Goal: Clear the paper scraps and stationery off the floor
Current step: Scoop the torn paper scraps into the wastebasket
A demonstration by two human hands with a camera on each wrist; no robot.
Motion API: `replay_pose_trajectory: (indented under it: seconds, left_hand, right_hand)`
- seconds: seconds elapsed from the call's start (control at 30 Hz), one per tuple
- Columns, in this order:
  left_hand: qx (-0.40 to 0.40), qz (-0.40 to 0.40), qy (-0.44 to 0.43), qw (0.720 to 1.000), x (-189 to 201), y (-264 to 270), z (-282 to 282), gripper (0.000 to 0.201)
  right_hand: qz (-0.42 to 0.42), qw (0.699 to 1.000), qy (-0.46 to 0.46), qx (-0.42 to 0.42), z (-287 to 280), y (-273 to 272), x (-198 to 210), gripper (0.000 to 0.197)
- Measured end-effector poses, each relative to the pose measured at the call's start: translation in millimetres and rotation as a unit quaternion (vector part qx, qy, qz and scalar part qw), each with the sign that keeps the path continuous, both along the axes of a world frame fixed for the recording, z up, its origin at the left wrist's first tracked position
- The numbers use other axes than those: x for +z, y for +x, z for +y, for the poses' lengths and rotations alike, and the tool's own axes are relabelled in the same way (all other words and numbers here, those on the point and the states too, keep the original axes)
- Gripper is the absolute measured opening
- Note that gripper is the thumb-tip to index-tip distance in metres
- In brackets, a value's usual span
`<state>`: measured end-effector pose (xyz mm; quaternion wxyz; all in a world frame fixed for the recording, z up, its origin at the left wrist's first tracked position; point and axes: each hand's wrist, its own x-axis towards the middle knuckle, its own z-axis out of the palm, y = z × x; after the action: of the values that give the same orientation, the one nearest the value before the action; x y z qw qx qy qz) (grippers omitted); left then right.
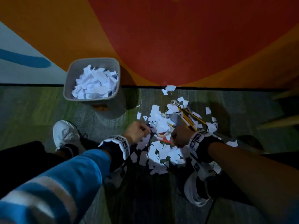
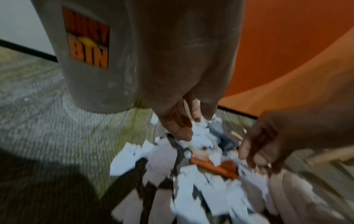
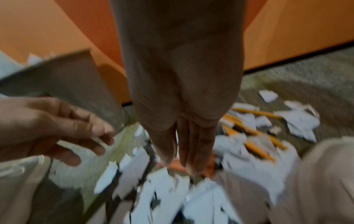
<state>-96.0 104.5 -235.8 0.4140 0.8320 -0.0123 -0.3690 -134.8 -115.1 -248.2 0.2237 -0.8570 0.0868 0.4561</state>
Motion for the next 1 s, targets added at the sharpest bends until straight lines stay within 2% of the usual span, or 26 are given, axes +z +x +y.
replay_pose_trajectory:
  seconds: [0.03, 0.1, 0.17, 0.23, 0.27, 0.3, 0.33, 0.4, 0.43, 0.53, 0.6, 0.7, 0.8, 0.93, 1.0]
  left_hand:
    - [-0.013, -0.004, 0.016, 1.000, -14, -9, 0, 0.011]
    - [-0.045, -0.020, 0.036, 0.998, -42, -26, 1, 0.011]
    - [-0.094, -0.044, 0.075, 0.992, -67, -39, 4, 0.029]
    - [-0.198, -0.069, 0.158, 0.965, -90, -51, 6, 0.069]
    - [-0.228, -0.084, 0.183, 0.953, -99, -55, 7, 0.089]
    - [-0.227, -0.092, 0.194, 0.950, -106, -56, 6, 0.100]
    - [-0.207, -0.105, 0.196, 0.953, -111, -53, 6, 0.105]
    - [-0.130, -0.116, 0.213, 0.961, -118, -43, 8, 0.111]
    - [-0.088, -0.108, 0.228, 0.964, -121, -37, 10, 0.114]
    - [0.003, -0.067, 0.238, 0.969, -129, -32, 23, 0.118]
    - [0.004, -0.064, 0.243, 0.968, -133, -40, 25, 0.118]
    - [-0.010, -0.087, 0.250, 0.964, -140, -57, 15, 0.112]
    - [-0.042, -0.107, 0.246, 0.962, -142, -69, 3, 0.106]
    - [-0.148, -0.170, 0.243, 0.944, -138, -83, -5, 0.101]
    - [-0.192, -0.179, 0.240, 0.935, -137, -83, -8, 0.106]
  right_hand:
    - [0.011, 1.000, -0.004, -0.001, 0, -5, -10, 0.024]
    - [0.006, 1.000, 0.002, -0.005, -3, -15, -34, 0.020]
    - [-0.010, 1.000, -0.021, -0.002, -5, -25, -57, 0.018]
    - [-0.042, 0.997, -0.056, -0.024, -12, -39, -77, 0.032]
    - [-0.069, 0.993, -0.072, -0.069, -16, -45, -83, 0.029]
    - [-0.101, 0.984, -0.085, -0.116, -20, -52, -87, 0.019]
    - [-0.133, 0.973, -0.105, -0.154, -26, -58, -94, 0.026]
    - [-0.134, 0.957, -0.145, -0.213, -32, -72, -97, 0.066]
    - [-0.125, 0.951, -0.161, -0.234, -33, -77, -98, 0.080]
    - [-0.124, 0.947, -0.153, -0.254, -29, -92, -103, 0.105]
    - [-0.118, 0.953, -0.164, -0.227, -20, -98, -110, 0.117]
    - [-0.101, 0.951, -0.133, -0.259, 3, -104, -119, 0.125]
    - [-0.159, 0.945, -0.129, -0.253, 26, -111, -124, 0.118]
    - [-0.180, 0.939, -0.089, -0.279, 37, -118, -127, 0.112]
    - [-0.189, 0.935, -0.114, -0.279, 26, -119, -129, 0.117]
